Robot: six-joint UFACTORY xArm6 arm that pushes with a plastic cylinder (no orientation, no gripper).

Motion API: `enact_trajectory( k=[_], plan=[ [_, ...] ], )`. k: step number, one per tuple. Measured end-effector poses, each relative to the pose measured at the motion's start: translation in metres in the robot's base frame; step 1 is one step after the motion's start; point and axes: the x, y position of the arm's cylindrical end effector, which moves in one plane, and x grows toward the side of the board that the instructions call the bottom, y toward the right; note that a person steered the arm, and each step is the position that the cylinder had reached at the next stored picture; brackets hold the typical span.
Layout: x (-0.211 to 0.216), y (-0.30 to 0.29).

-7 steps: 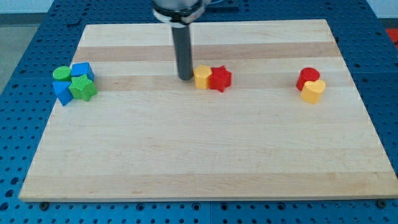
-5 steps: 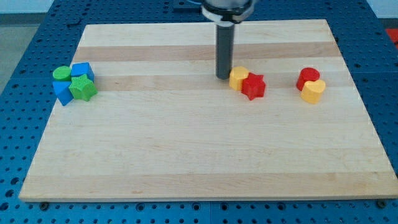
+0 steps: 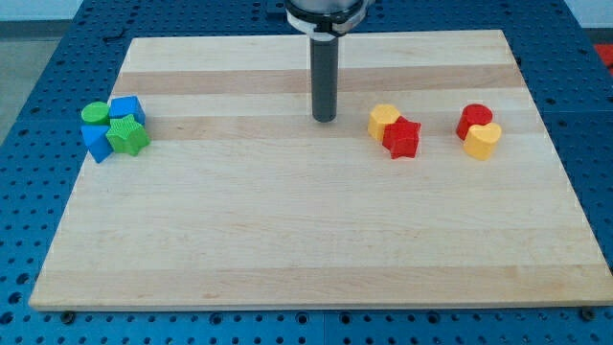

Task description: Move the yellow hexagon closer to the red circle

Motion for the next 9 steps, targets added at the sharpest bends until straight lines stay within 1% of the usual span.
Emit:
enact_trajectory(
  k=[2,3,4,5,7,9],
  plan=[
    [0.0,0.046],
    [0.0,0.053],
    [0.001,0.034],
    [0.014,0.028],
    [0.019,0.04],
    [0.016,0.076]
  ],
)
